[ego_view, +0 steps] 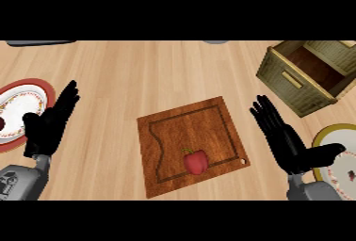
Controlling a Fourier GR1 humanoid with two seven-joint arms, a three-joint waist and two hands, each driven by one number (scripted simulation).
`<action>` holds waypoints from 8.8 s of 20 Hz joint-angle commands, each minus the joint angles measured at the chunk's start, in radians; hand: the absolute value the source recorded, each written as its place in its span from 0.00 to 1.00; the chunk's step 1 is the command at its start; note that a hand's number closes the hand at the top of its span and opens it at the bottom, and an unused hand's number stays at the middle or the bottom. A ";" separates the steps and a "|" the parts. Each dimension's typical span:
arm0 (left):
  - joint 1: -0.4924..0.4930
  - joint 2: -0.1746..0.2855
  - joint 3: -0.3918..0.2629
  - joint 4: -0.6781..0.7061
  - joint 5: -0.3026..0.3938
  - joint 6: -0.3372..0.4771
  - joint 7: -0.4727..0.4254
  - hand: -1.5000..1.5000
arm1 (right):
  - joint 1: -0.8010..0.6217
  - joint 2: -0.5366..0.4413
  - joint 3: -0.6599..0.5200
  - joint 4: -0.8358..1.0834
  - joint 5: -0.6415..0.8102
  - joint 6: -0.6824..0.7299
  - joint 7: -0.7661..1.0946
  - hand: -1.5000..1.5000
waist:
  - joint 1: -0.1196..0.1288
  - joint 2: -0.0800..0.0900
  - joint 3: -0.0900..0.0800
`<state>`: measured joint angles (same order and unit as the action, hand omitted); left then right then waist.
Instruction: Pick the bell pepper from the cutting board and place it in the basket
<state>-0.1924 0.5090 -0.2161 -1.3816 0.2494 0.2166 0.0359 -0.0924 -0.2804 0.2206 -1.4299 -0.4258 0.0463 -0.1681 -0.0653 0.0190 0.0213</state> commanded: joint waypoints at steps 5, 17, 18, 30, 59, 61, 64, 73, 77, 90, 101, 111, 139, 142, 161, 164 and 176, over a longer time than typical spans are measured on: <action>0.006 -0.105 0.056 -0.073 0.029 0.097 -0.075 0.50 | 0.089 -0.029 0.038 -0.289 0.321 -0.293 -0.128 1.00 | 0.016 -0.047 -0.028; 0.094 -0.186 0.026 -0.142 0.048 0.119 -0.112 0.50 | 0.200 0.201 0.378 -0.190 1.095 -0.831 0.097 0.00 | 0.019 -0.048 -0.034; 0.087 -0.182 0.029 -0.148 0.050 0.122 -0.098 0.50 | 0.195 0.180 0.335 -0.181 1.153 -0.857 0.125 0.00 | 0.004 -0.051 -0.037; 0.155 -0.182 0.030 -0.188 0.041 0.132 -0.132 0.50 | 0.462 0.162 0.291 -0.252 1.625 -0.635 0.542 0.00 | -0.004 -0.037 -0.045; 0.127 -0.203 0.022 -0.219 0.030 0.112 -0.105 0.50 | 0.191 0.272 0.748 -0.483 1.942 0.075 1.465 0.00 | 0.075 -0.017 -0.022; 0.158 -0.214 -0.012 -0.272 0.001 0.144 -0.087 0.50 | 0.174 0.272 0.759 -0.520 1.933 0.105 1.481 0.00 | 0.081 -0.021 -0.022; 0.128 -0.198 0.005 -0.291 0.014 0.130 -0.041 0.50 | 0.124 0.273 0.751 -0.437 1.915 0.067 1.506 0.00 | 0.078 -0.019 -0.021; 0.160 -0.206 0.009 -0.285 0.005 0.111 -0.075 0.50 | 0.028 0.274 0.694 -0.362 1.876 0.043 1.545 0.00 | 0.081 -0.018 -0.022; 0.146 -0.231 0.003 -0.250 -0.002 0.101 -0.092 0.50 | -0.027 0.276 0.681 -0.322 1.847 0.036 1.554 0.00 | 0.076 -0.017 -0.022; 0.159 -0.230 0.021 -0.298 -0.026 0.102 -0.043 0.50 | -0.053 0.279 0.630 -0.219 1.773 -0.023 1.542 0.00 | 0.073 -0.020 -0.021; 0.192 -0.246 0.063 -0.282 0.000 0.052 -0.083 0.50 | -0.059 0.280 0.661 -0.135 1.733 -0.110 1.551 0.00 | 0.074 -0.020 -0.021; 0.167 -0.246 0.075 -0.288 -0.032 0.044 -0.052 0.50 | -0.072 0.280 0.616 -0.055 1.726 -0.192 1.518 0.00 | 0.072 -0.019 -0.021; 0.157 -0.320 0.093 -0.299 -0.101 0.053 -0.028 0.50 | -0.055 -0.239 0.763 -0.223 1.421 -0.161 0.562 1.00 | 0.054 -0.015 -0.017; 0.178 -0.314 0.097 -0.300 -0.096 0.043 -0.034 0.50 | 0.007 -0.391 0.709 -0.353 1.295 -0.245 0.380 1.00 | 0.044 -0.019 -0.018; 0.220 -0.324 0.117 -0.294 -0.102 0.053 -0.069 0.50 | 0.355 -0.890 -0.040 -0.830 0.231 -0.202 -0.093 1.00 | -0.002 -0.024 -0.019; 0.240 -0.296 0.131 -0.349 -0.087 0.035 -0.047 0.50 | 0.375 -0.944 -0.225 -0.737 0.114 -0.138 -0.101 1.00 | 0.000 -0.031 -0.019; 0.186 -0.319 0.107 -0.317 -0.105 0.001 -0.026 0.50 | 0.230 -1.002 -0.516 -0.148 0.097 0.195 -0.276 1.00 | 0.077 -0.016 -0.021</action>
<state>0.0148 0.1879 -0.1129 -1.6992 0.1489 0.2298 -0.0073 0.2228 -1.2761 -0.2724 -1.7275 -0.3343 0.1607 -0.4257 -0.0130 -0.0013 0.0005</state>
